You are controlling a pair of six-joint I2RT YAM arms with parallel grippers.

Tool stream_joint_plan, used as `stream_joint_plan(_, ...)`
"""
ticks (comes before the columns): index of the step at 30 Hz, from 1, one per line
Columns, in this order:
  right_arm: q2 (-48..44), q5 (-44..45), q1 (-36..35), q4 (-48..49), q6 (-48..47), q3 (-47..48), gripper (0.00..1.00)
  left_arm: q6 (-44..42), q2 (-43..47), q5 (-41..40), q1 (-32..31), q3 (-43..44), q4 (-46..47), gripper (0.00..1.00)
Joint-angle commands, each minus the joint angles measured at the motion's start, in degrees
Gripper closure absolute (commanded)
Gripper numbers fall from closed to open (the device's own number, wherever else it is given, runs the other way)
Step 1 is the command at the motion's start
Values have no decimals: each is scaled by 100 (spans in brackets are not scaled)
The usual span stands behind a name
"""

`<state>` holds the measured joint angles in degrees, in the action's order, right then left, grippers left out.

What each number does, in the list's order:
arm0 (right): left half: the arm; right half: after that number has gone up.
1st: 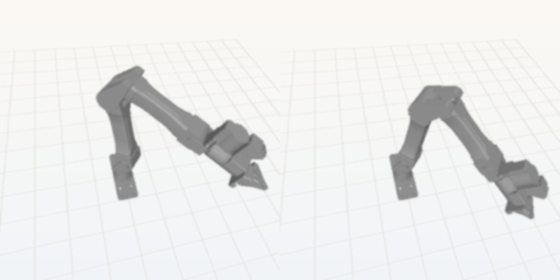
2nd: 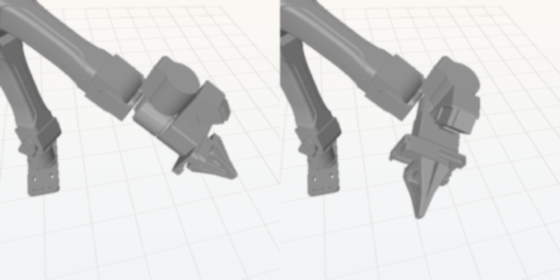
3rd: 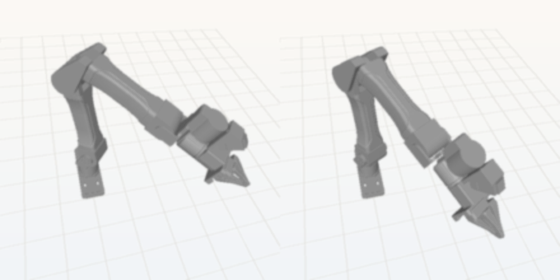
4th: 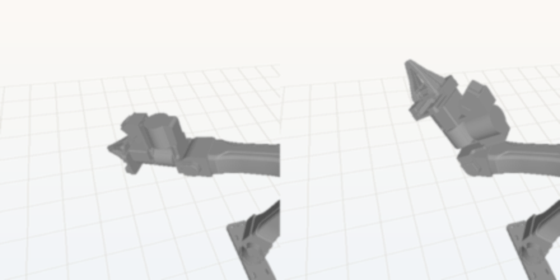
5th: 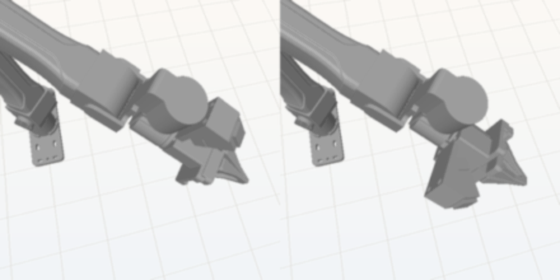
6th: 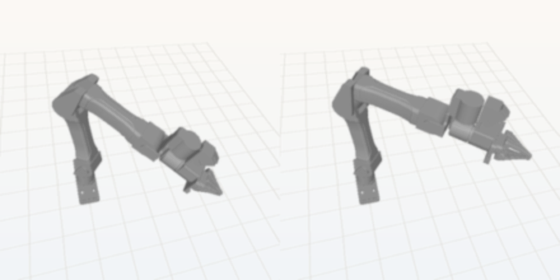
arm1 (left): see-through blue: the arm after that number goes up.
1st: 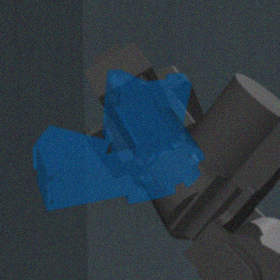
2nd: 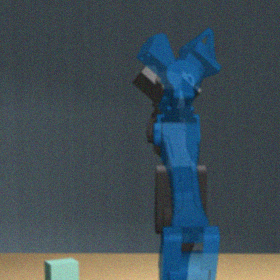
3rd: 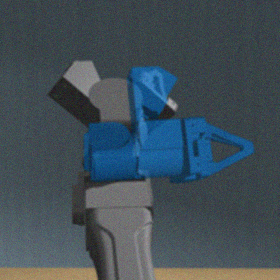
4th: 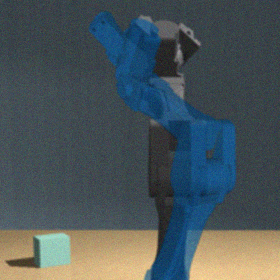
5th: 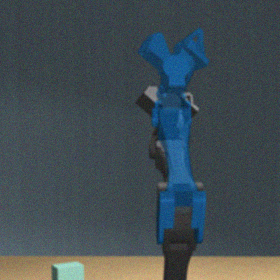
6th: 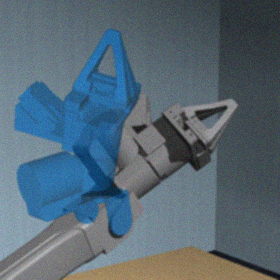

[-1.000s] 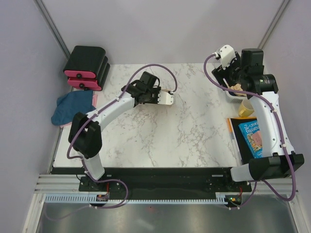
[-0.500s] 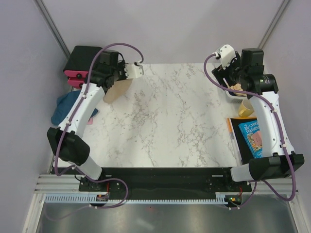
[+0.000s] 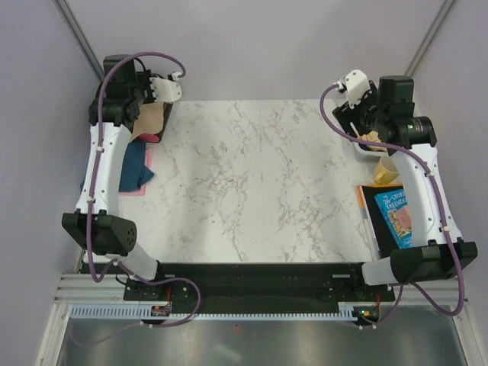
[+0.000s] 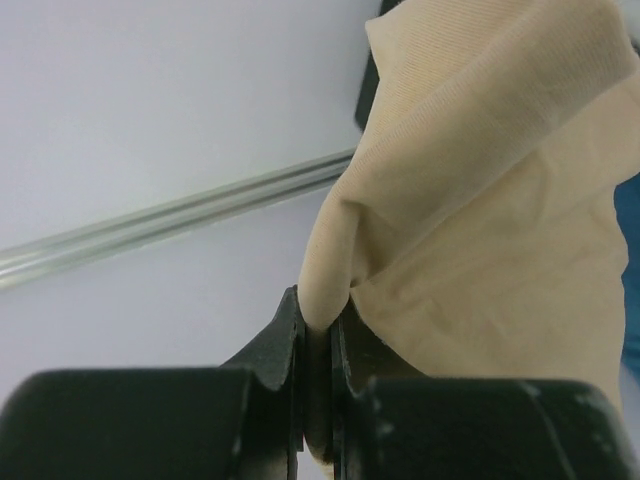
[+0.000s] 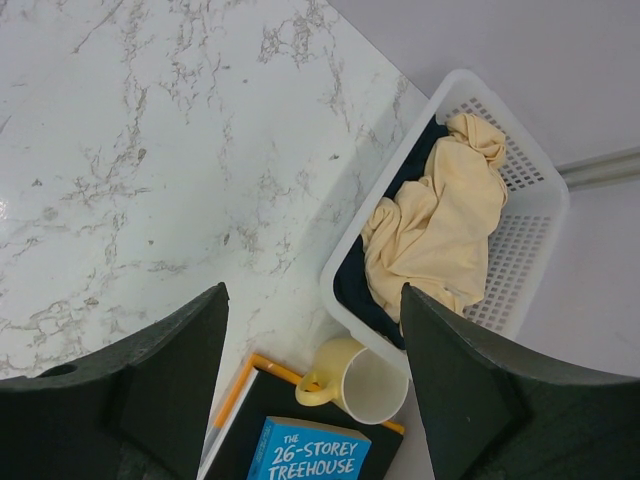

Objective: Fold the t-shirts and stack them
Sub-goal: Put the neatly folded tshirt into the corner of the board with the left arm

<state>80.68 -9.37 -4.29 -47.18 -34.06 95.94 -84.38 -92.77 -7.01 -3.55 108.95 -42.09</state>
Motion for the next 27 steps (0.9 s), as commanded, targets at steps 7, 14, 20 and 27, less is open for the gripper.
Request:
stream_joint_plan(7, -158, -57, -19, 183, 75, 91, 23, -308, -180, -1424, 311, 734, 262, 98)
stream_joint_plan(14, -202, -74, -19, 183, 93, 30, 23, 553, 179, -2147, 346, 409, -308, 98)
stream_joint_plan(20, -185, -109, -19, 183, 93, -5, 23, 1037, 628, -2314, 522, 145, -765, 98)
stream_joint_plan(27, -141, -223, -19, 174, 146, 3, 23, 1301, 1182, -2376, 812, -198, -1021, 98)
